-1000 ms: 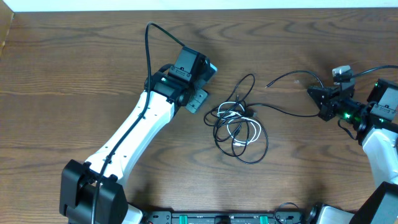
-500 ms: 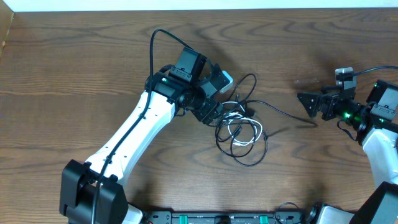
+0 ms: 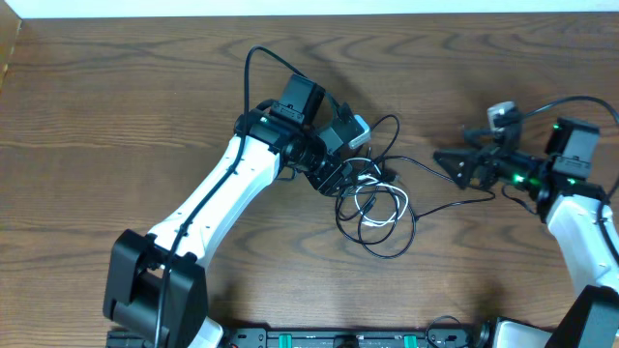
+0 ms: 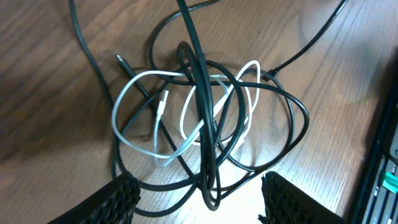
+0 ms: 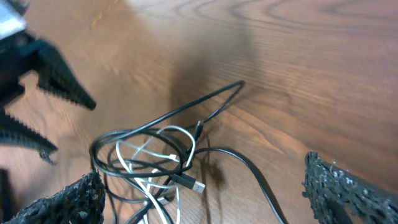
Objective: Untangle cables
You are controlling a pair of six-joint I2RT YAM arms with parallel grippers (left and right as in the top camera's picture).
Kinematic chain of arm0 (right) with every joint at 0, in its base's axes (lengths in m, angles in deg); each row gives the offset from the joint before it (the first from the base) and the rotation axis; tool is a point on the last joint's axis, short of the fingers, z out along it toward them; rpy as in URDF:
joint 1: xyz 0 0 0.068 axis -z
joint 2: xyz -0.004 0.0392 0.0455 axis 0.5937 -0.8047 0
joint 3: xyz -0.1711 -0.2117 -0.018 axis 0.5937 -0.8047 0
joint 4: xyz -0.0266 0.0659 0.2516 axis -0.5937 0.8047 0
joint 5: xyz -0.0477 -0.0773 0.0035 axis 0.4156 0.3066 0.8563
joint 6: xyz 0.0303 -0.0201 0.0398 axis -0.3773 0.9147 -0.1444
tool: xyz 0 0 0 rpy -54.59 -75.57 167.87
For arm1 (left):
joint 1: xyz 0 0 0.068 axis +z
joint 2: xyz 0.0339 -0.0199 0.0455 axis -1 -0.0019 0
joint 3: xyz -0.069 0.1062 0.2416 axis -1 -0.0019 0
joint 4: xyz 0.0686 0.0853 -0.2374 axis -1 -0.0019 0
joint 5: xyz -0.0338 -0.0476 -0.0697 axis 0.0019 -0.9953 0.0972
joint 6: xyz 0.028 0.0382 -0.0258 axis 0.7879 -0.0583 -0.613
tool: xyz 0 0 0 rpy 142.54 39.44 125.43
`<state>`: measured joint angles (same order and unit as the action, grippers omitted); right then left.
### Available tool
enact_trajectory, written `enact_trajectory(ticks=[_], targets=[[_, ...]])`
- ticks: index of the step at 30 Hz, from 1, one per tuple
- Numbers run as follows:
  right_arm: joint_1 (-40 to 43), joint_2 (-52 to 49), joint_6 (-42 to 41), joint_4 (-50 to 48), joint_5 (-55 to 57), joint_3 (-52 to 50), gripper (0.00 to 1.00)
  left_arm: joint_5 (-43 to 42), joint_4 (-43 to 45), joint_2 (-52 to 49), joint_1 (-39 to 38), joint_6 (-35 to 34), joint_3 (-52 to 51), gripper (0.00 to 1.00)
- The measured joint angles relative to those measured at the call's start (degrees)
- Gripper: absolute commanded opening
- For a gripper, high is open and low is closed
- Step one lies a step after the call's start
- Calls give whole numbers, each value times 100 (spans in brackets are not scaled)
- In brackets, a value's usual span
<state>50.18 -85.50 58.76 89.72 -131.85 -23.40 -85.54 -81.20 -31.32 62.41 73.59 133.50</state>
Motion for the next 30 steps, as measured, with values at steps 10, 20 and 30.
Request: enact_trajectory(ticks=[10, 20, 30], targets=[[-876, 0, 1622, -2, 1145, 0, 99, -109, 109, -50, -59, 170, 0, 53], [-1368, -129, 2955, -343, 2011, 0, 93, -13, 251, -50, -321, 315, 0, 53], [-1659, -1156, 3768, -1436, 2341, 2, 82, 245, 219, -50, -315, 317, 0, 53]])
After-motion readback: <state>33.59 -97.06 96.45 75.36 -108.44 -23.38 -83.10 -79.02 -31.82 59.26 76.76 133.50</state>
